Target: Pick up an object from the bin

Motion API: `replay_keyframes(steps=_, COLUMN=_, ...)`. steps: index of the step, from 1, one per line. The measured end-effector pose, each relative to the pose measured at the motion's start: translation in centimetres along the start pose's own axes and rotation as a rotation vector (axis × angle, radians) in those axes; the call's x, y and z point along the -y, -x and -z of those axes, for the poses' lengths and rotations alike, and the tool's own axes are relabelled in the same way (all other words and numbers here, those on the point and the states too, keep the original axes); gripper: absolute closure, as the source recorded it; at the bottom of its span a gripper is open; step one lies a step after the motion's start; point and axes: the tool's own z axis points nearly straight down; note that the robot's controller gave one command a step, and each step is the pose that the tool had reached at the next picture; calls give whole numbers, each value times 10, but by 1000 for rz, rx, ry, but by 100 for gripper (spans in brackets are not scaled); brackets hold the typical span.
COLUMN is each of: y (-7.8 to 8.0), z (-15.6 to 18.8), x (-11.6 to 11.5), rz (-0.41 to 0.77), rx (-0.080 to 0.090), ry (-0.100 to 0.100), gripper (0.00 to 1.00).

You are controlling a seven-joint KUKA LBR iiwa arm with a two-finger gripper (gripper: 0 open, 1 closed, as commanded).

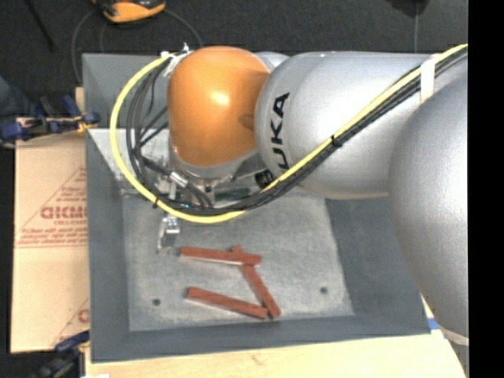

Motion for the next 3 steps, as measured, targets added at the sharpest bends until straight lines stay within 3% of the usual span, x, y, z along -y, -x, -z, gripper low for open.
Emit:
replay_keyframes(steps=1, y=-30, z=-46, x=34, rz=51, rx=6, ry=1, gripper=0)
replay_keyframes(steps=2, y=-34, z=-114, x=44, rz=91, rx=4, ry=-1, gripper=0)
replay_keyframes(steps=3, y=-46, z=-131, x=88, rz=144, rx=-2, ry=0, gripper=0)
